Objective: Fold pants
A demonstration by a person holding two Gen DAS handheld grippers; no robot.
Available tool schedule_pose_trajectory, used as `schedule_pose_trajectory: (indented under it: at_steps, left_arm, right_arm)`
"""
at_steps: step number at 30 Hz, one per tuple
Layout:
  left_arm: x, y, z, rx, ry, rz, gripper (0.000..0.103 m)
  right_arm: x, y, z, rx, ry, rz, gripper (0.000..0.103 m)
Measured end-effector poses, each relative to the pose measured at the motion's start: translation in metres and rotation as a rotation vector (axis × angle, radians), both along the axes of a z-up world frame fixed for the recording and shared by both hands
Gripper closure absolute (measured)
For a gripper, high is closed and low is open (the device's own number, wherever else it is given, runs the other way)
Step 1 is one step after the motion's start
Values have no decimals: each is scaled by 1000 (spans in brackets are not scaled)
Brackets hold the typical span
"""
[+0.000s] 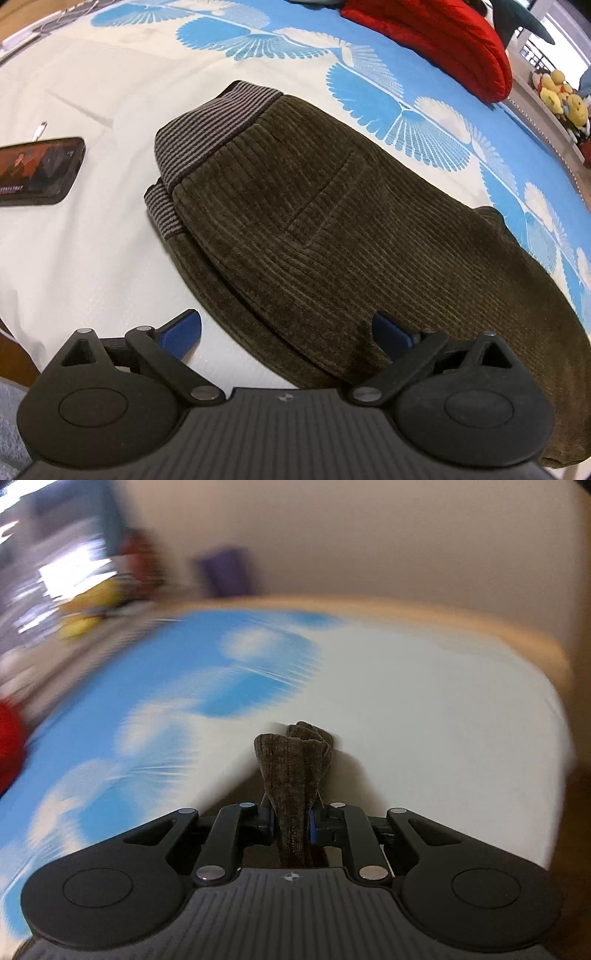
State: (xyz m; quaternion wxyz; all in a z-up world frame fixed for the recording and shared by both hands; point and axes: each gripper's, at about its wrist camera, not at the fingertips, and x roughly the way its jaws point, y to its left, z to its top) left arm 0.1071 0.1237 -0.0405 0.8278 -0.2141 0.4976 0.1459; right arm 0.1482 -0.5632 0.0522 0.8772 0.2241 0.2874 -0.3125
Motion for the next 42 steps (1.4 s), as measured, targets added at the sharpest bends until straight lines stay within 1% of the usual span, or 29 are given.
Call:
schedule_pose_trajectory:
  at_steps: [3,4,6,7,8,10,11,12,13,14,15,16,17,18,19,21,24,26,27,29,31,32,33,36,38,39,40,41,42]
  left_arm:
    - [-2,2,2,-11,-7,14,3]
    - [-3,2,4,-11,-12,16,3]
    - [-4,2,6,-9,-21,19,3]
    - [-5,2,6,-8,-22,17,3]
    - [-5,2,6,-9,-22,13,3]
    - [-7,3,6,-10,-21,13,3]
    - [-8,4,6,-7,-20,12,3]
    - [-8,5,6,-4,-20,12,3]
    - [-9,5,6,-1,-20,12,3]
    - [-10,5,6,0,-20,12,3]
    - [-10,5,5,-1,-20,12,3]
    - [-10,6,5,-5,-18,11,3]
    - [-9,6,5,-9,-17,13,3]
    - [-9,6,6,-14,-20,16,3]
    - [-10,7,7,-13,-26,18,3]
    - [-11,6,8,-7,-31,14,3]
    - [-11,5,7,-2,-28,6,3]
    - [-13,9,8,-5,-29,18,3]
    - [-14,11,9,-10,-34,28,3]
    - [-16,15,11,-19,-45,45,3]
    - [-16,18,13,-23,-53,57,3]
    - [-16,19,14,-22,-54,58,3]
    - [-16,19,14,-20,-52,57,3]
    - [-16,16,12,-16,-43,41,3]
    - [-16,13,12,-11,-43,25,3]
    - [-16,12,12,-6,-44,21,3]
    - [-16,11,11,-1,-44,18,3]
    - [-15,10,10,-1,-43,15,3]
    - [-14,10,10,-4,-43,13,3]
  right_arm:
    - [23,84,37,-141,-73,291,87]
    - [26,120,44,-203,-91,403,87]
    - [23,188,46,-317,-102,637,87]
    - [16,225,39,-374,-100,782,87]
    - [9,255,29,-422,-79,903,87]
    - [-8,310,-9,-501,26,1150,87]
    - [-19,334,-36,-525,105,1276,87]
    - [-28,348,-58,-533,165,1357,87]
    - [-36,359,-79,-541,216,1407,86]
    - [-47,367,-96,-625,218,1412,86]
    - [-55,372,-100,-711,194,1431,86]
    - [-55,373,-98,-741,196,1448,86]
    - [-49,368,-91,-684,197,1438,86]
    - [-40,360,-84,-591,195,1412,86]
    - [-32,354,-78,-528,187,1381,86]
    - [-15,349,-63,-451,153,1298,87]
    - [17,336,-25,-402,81,1169,87]
    - [43,327,8,-403,37,1090,87]
    - [53,323,23,-413,11,1070,87]
    - [61,321,50,-443,-41,1082,87]
    - [54,327,59,-462,-61,1156,87]
    - [43,334,54,-487,-51,1215,87]
    - [30,343,42,-511,-28,1279,87]
    - [-1,367,-19,-528,104,1431,87]
    - [-12,377,-64,-508,219,1476,85]
    - [-18,378,-77,-503,213,1467,85]
    - [-25,381,-81,-549,173,1456,83]
    - [-26,385,-80,-592,169,1468,82]
    - [-21,385,-76,-582,171,1470,82]
